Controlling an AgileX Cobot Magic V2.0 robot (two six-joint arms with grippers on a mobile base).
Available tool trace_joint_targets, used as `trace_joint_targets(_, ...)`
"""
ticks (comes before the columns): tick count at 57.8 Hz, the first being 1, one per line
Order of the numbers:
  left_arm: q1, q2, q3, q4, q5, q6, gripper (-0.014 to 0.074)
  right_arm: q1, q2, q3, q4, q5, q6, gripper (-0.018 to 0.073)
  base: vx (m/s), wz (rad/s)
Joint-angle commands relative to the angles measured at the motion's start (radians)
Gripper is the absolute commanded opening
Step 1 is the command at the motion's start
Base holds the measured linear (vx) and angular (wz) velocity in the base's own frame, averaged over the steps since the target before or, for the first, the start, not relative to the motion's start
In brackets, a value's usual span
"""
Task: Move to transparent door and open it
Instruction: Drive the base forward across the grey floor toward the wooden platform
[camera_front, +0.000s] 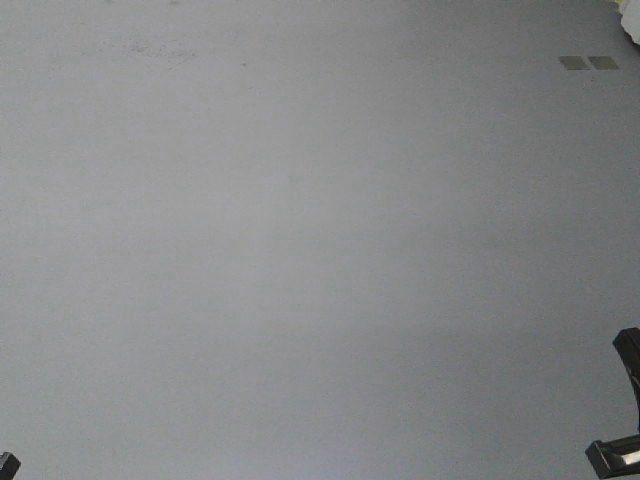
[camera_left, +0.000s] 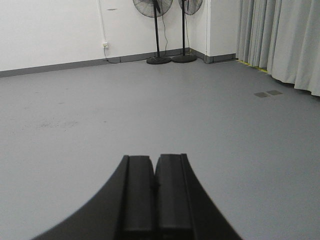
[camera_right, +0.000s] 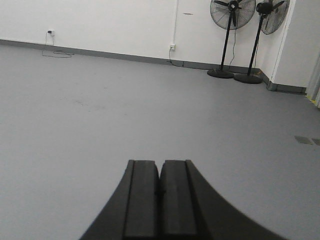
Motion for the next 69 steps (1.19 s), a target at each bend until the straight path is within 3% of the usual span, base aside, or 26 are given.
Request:
trace_joint_targets(1, -0.004, -0.003, 0.025, -0.009, -0.084, -0.01, 0.0004, -0.004, -0.014, 0.014, -0.001, -0.083, -0.01, -0.0005, 0.0, 0.0)
trace_joint_targets(69, -0.004, -0.003, 0.025, -0.009, -0.084, -0.01, 0.0004, -0.004, -0.014, 0.014, -0.001, -0.083, -0.01, -0.0005, 0.04, 0.06)
